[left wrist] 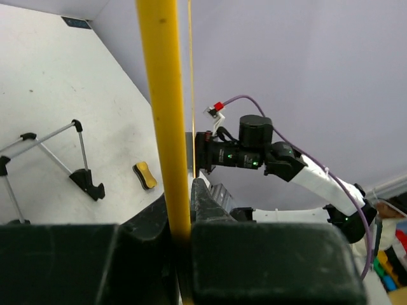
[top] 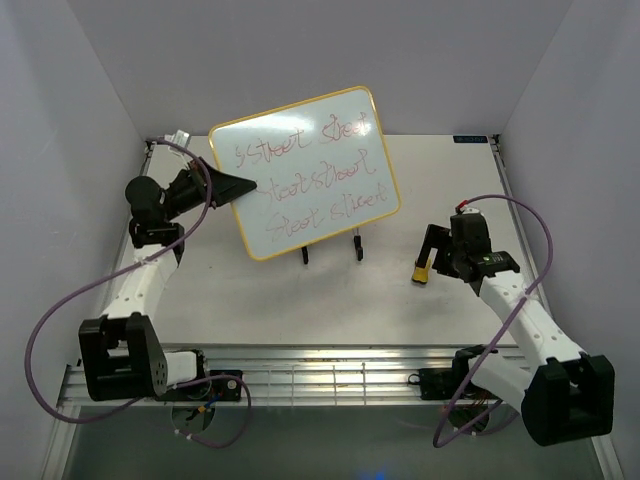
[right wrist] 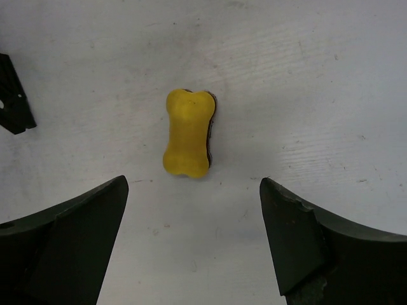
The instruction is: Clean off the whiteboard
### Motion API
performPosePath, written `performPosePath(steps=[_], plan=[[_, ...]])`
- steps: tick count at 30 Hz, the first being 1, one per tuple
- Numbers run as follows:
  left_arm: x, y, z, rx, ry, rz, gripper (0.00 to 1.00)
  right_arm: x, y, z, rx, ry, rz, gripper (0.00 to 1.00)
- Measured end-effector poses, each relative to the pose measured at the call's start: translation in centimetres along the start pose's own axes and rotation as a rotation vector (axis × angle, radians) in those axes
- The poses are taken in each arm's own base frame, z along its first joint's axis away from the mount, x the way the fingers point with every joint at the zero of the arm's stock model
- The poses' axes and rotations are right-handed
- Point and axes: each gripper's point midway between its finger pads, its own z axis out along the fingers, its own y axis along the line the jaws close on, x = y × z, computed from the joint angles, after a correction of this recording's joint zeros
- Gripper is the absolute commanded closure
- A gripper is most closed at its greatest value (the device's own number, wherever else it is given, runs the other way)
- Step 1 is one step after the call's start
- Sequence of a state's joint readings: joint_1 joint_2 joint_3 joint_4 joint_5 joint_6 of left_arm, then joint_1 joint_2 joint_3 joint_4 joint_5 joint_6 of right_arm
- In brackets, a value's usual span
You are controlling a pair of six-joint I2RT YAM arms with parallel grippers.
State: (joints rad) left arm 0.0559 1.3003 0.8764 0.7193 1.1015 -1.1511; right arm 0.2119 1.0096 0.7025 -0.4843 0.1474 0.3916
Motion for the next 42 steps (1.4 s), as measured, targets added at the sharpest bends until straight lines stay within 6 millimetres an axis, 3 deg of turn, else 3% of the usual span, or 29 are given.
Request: performPosePath(steps=[3, 8, 11, 14, 18, 24, 34, 42], plan=[[1.5, -1.3, -1.4, -0.032, -0.020, -0.027, 1.00, 1.2, -0.5, 2.2, 0.038, 0.060, 0.000, 0.22], [4.4, -4.8, -3.3, -0.030, 0.000, 0.025, 1.00, 2.9, -0.7, 4.6, 0.052, 0.131, -0.003, 0.27], [5.8, -5.8, -4.1, -0.052, 0.031, 0.058, 1.00, 3.3, -0.7, 5.8, 0.058, 0.151, -0.010, 0.29], [6.4, -5.1, -4.7, -0.134, 0.041, 0.051, 1.00, 3.8, -0.9, 6.6, 0.066, 0.172, -0.021, 0.33], [7.2, -2.5, -5.5, -0.283, 0.027, 0.022, 1.00, 3.7, -0.6, 7.1, 0.057, 0.166, -0.026, 0.41], [8.2, 0.0, -6.5, -0.408, 0.032, -0.016, 1.00, 3.5, -0.3, 7.6, 0.041, 0.161, -0.030, 0.42], [9.1, 0.0, -6.3, -0.406, 0.068, -0.001, 1.00, 3.2, 0.2, 7.4, 0.037, 0.151, -0.042, 0.36], [9.3, -0.1, -6.2, -0.398, 0.079, 0.015, 1.00, 2.2, 0.2, 7.2, 0.056, 0.134, -0.047, 0.38]])
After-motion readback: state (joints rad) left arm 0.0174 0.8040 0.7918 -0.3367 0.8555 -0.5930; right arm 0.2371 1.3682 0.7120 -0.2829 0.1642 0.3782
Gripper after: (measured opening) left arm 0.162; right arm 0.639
